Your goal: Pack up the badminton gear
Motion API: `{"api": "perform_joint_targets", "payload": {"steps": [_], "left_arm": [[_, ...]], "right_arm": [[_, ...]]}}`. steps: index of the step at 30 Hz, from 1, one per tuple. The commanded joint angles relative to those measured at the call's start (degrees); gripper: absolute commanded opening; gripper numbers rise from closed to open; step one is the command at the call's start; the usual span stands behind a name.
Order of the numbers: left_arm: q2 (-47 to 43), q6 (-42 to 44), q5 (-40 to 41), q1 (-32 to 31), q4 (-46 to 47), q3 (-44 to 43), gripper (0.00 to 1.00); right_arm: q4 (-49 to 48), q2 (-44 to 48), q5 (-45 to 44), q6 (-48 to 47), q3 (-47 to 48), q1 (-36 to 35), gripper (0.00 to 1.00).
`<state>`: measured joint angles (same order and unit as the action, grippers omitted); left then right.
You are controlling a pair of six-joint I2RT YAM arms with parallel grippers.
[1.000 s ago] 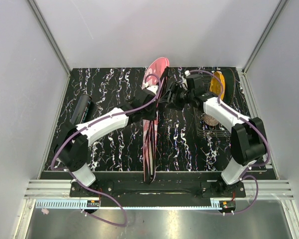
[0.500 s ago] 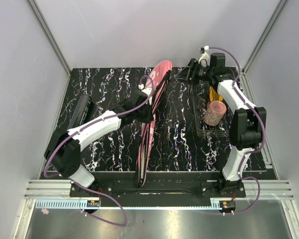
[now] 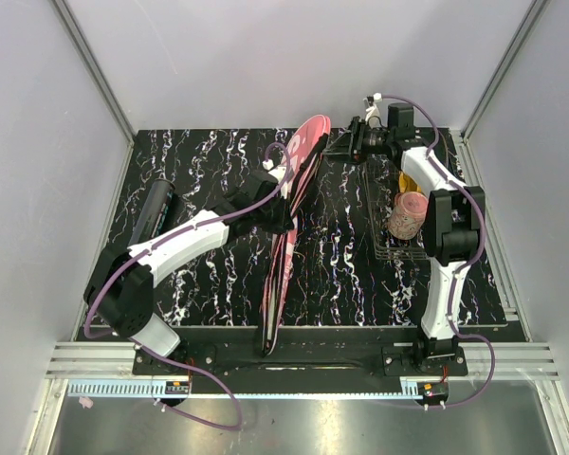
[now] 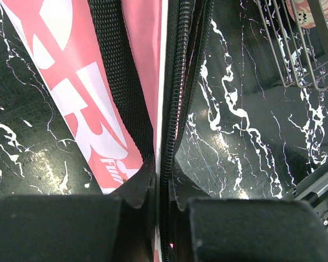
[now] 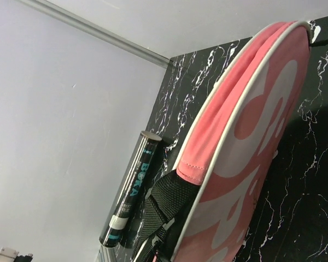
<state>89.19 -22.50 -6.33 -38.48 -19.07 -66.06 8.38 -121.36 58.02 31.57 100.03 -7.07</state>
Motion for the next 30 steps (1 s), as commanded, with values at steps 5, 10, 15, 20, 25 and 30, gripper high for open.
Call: {"api": "perform_joint_targets", "payload": {"steps": [5, 10, 15, 20, 25, 30], "left_arm": [[-3.3, -1.0, -4.0, 0.8, 6.2, -0.3, 0.00], [-3.1, -1.1, -4.1, 0.8, 6.1, -0.3, 0.00], [-3.1, -1.2, -4.5, 0.8, 6.0, -0.2, 0.00], [-3.1, -1.1, -4.5, 0.8, 6.1, -0.2, 0.00], [-2.8, -1.1, -4.5, 0.7, 6.2, -0.2, 0.00], [-2.9, -1.3, -4.3, 0.8, 6.2, -0.1, 0.00]], "right_arm": [[-1.4, -2.0, 3.9, -1.5, 4.4, 0.3, 0.46], [-1.3, -2.6, 3.9, -1.6, 4.9, 0.3, 0.43], [-1.8, -3.4, 4.5, -0.6, 5.9, 0.3, 0.41], [-2.2, -3.4, 5.0, -0.3, 6.3, 0.3, 0.39], [-3.1, -3.4, 5.4, 0.4, 6.0, 0.2, 0.33], [-3.0, -3.6, 5.4, 0.8, 6.1, 0.2, 0.25]]}}
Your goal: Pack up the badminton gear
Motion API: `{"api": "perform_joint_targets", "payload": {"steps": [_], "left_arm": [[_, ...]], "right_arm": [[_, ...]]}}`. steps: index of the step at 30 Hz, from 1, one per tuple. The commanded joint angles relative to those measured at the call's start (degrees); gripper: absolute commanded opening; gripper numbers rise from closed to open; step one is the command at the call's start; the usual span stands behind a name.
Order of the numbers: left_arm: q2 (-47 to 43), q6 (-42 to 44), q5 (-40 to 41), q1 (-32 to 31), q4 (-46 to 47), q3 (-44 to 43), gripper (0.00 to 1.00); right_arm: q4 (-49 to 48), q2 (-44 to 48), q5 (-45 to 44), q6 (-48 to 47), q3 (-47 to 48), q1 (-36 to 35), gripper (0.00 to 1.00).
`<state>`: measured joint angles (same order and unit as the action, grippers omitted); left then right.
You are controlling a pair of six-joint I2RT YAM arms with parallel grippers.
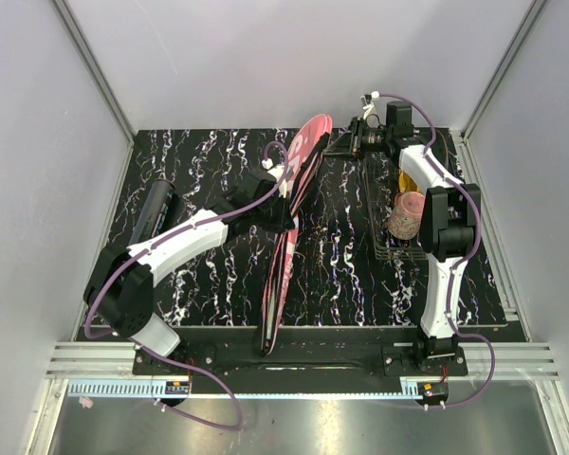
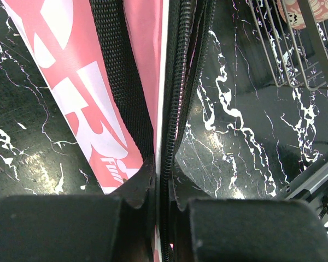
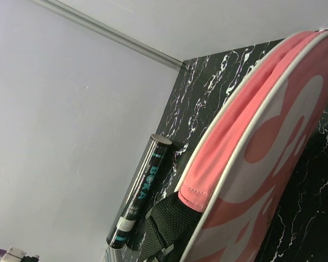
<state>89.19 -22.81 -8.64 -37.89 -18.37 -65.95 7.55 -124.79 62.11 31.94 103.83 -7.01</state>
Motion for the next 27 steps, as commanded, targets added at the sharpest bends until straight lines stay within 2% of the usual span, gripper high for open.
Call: {"api": "perform_joint_targets", "payload": {"steps": [1, 2, 5, 7, 14, 17, 22, 27], "left_arm": [[-3.0, -1.0, -2.0, 0.1, 5.4, -0.2, 0.00], [-3.0, -1.1, -1.6, 0.2, 5.2, -0.2, 0.00], [-2.8, -1.3, -0.8, 0.2, 5.2, -0.2, 0.00], [-2.4, -1.8, -0.1, 0.3, 5.1, -0.4, 0.00], [-0.5, -3.7, 0.8, 0.4, 4.9, -2.1, 0.00], [0.5, -4.3, 1.5, 0.4, 5.2, -3.0, 0.00], [2.3, -5.4, 1.1, 0.4, 5.5, -5.0, 0.00], [3.0, -6.1, -1.7, 0.4, 6.3, -5.7, 0.00]], "right_arm": [[-2.2, -0.2, 1.3, 0.5, 2.4, 0.2, 0.23], [-2.2, -0.3, 1.5, 0.8, 2.4, 0.2, 0.18], [-2.2, 0.2, 1.4, 1.1, 2.3, 0.1, 0.12], [-1.8, 0.3, 1.3, 1.2, 1.8, 0.1, 0.00], [-1.7, 2.4, -1.5, 5.4, -0.5, 0.0, 0.00], [-4.9, 4.8, -2.6, 9.5, -4.3, -0.6, 0.00], [-16.0, 9.3, -4.4, 17.5, -14.3, -1.9, 0.00], [-17.1, 10.8, -4.6, 18.1, -15.5, -3.4, 0.00]]}}
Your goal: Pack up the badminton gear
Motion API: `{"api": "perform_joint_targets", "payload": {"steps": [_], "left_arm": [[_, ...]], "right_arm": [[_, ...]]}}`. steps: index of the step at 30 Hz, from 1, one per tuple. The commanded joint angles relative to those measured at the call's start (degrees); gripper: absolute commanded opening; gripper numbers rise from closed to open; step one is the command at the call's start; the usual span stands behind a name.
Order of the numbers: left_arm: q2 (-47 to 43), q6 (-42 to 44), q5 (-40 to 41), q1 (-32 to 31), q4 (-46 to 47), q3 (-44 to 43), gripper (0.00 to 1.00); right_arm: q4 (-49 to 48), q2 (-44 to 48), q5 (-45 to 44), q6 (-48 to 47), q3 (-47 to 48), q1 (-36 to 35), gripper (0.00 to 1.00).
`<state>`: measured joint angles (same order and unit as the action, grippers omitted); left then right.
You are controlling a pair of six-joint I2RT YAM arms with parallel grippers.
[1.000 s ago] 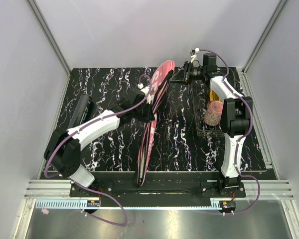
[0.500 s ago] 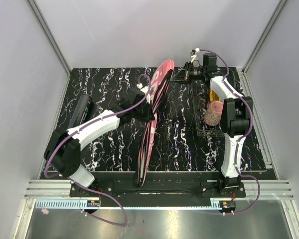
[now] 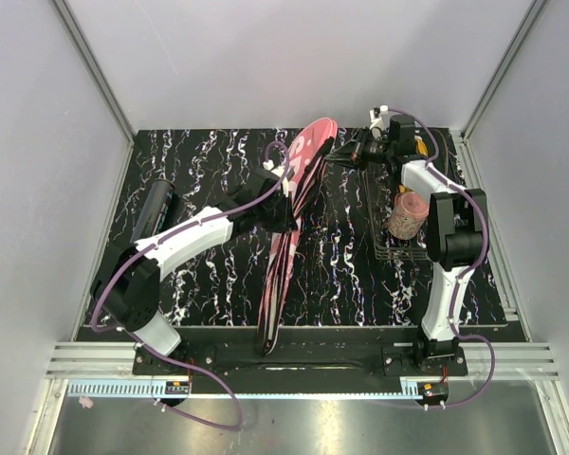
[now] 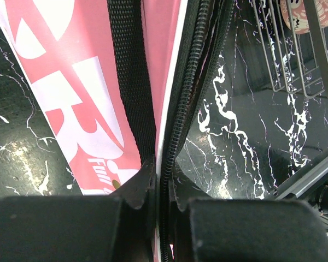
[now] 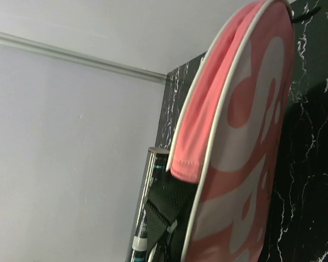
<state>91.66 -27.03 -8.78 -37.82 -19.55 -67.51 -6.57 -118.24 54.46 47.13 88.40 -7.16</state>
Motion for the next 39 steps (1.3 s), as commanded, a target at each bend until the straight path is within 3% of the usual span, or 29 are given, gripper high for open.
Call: {"api": "perform_joint_targets", "payload": {"steps": [1, 3, 4, 8, 13, 18, 25, 30, 34, 38, 39], "left_arm": [[0.4, -2.0, -2.2, 0.4, 7.8, -4.1, 0.00], [0.1, -2.0, -3.0, 0.4, 7.9, -3.9, 0.06], [-0.3, -1.7, -3.2, 0.5, 7.9, -3.9, 0.21], [-1.4, -0.7, -2.4, 1.0, 6.5, -5.7, 0.47], [-1.5, -1.1, 1.4, 3.5, 3.5, -11.9, 0.51], [2.4, -5.5, 10.5, 6.5, 3.0, -20.9, 0.63], [20.6, -4.2, 15.5, 8.0, -1.6, -41.8, 0.68], [25.2, -3.3, 14.4, 7.8, 1.5, -46.8, 0.79], [27.3, -2.5, 16.8, 7.8, 1.5, -47.9, 0.74], [28.0, -2.2, 20.1, 7.8, 1.6, -47.7, 0.54], [28.1, -1.9, 20.4, 8.0, 2.0, -47.8, 0.43]], "right_arm": [[-2.4, 4.0, 3.0, 2.6, 0.5, -3.2, 0.00], [-1.1, 3.5, 2.9, 1.8, 2.2, -3.3, 0.00], [-0.6, 3.4, 2.8, 1.5, 2.8, -3.3, 0.00], [0.0, 2.1, 3.2, 1.4, 4.9, -3.5, 0.00], [0.3, 2.4, 3.0, 1.0, 5.6, -4.2, 0.00], [0.5, 2.4, 3.0, 0.6, 6.1, -5.0, 0.00], [3.4, 2.3, 2.0, -1.6, 8.4, -6.6, 0.00], [5.3, 1.9, 1.4, -2.9, 10.1, -7.5, 0.00], [5.7, 1.5, 1.2, -3.2, 10.7, -8.5, 0.00], [6.1, 1.0, 0.8, -3.4, 11.6, -9.7, 0.00], [6.3, 0.9, 0.7, -3.5, 11.7, -9.9, 0.00]]}}
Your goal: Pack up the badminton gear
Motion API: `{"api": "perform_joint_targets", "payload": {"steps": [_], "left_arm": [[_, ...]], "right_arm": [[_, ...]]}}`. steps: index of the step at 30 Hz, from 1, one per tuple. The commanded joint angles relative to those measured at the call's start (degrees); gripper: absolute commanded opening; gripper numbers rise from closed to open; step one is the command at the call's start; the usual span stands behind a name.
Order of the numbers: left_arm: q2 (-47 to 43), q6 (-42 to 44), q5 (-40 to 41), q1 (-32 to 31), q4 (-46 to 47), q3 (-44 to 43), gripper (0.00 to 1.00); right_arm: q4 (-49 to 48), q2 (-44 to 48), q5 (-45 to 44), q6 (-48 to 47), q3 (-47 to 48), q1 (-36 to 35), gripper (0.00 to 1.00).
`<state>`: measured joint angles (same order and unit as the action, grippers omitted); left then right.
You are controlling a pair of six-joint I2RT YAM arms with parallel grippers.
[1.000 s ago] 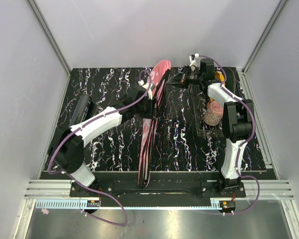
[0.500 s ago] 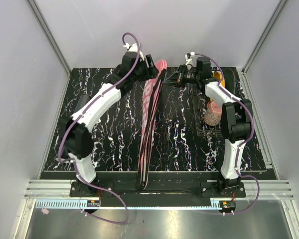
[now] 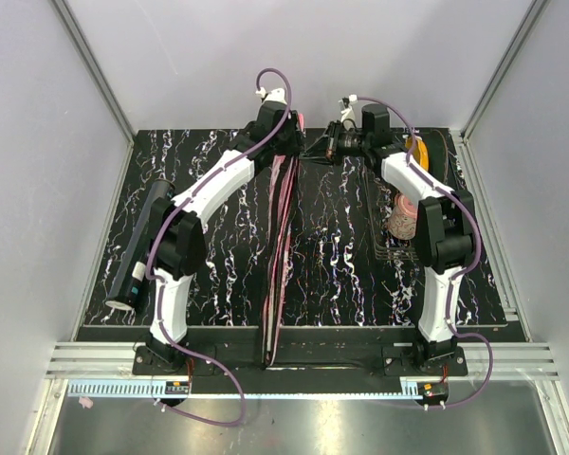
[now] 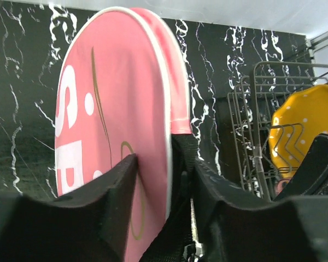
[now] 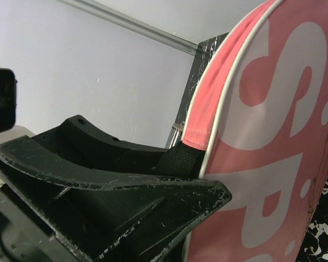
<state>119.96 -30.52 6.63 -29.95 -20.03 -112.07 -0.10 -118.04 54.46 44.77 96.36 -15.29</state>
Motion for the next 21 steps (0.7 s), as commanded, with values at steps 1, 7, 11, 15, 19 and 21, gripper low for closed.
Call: {"api": "perform_joint_targets", "payload": {"steps": [1, 7, 11, 15, 19, 21], "left_arm": [[-0.2, 1.7, 6.1, 0.3, 2.7, -3.2, 0.38], [-1.7, 2.2, 17.6, 1.5, 2.5, -3.7, 0.00], [-3.2, 1.5, 23.0, 3.0, 2.7, -2.8, 0.00], [-4.6, -0.2, 23.1, 6.0, 2.6, -2.3, 0.00], [-5.4, -0.4, 24.0, 8.5, 3.2, -1.7, 0.00], [-6.0, -0.6, 24.1, 10.2, 3.3, -1.4, 0.00]], "right_arm": [[-0.2, 0.8, 0.6, -1.2, 3.8, -2.0, 0.00], [3.6, 2.7, -1.5, -2.8, 2.5, -4.7, 0.00], [5.1, 5.9, -3.2, -3.8, -0.4, -6.9, 0.00], [5.6, 9.5, -5.1, -4.5, -3.8, -9.1, 0.00], [5.5, 14.2, -5.3, -6.2, -10.7, -11.1, 0.00], [5.9, 15.9, -5.8, -7.0, -13.7, -12.2, 0.00]]}}
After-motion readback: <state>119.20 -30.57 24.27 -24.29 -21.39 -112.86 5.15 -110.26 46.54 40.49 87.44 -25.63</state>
